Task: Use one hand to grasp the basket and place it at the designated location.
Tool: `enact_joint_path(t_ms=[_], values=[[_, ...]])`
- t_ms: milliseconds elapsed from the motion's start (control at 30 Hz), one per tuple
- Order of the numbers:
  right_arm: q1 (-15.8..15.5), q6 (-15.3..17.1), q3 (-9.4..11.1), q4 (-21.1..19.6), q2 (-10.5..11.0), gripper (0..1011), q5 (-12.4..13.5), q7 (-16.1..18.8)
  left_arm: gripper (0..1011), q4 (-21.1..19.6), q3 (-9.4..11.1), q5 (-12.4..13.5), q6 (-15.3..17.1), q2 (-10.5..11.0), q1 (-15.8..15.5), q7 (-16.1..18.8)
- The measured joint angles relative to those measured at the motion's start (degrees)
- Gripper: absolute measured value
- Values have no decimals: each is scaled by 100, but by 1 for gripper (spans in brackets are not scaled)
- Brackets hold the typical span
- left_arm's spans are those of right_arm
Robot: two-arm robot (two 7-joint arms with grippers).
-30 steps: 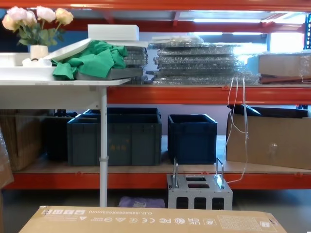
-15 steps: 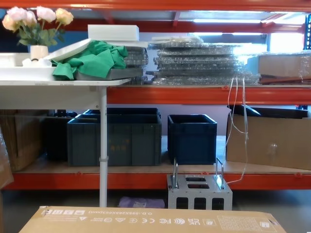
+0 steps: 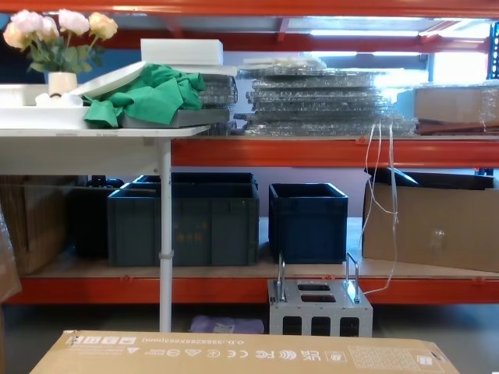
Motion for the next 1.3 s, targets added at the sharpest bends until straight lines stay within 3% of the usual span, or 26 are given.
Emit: enact_joint_path(t_ms=[667, 1300], values=[[-18, 77, -266, -111, 56, 1001, 172, -4, 0, 1, 0, 0, 0, 0, 0, 0], [-18, 138, -375, -195, 113, 1001, 240, -16, 0, 0, 0, 0, 0, 0, 0, 0]])
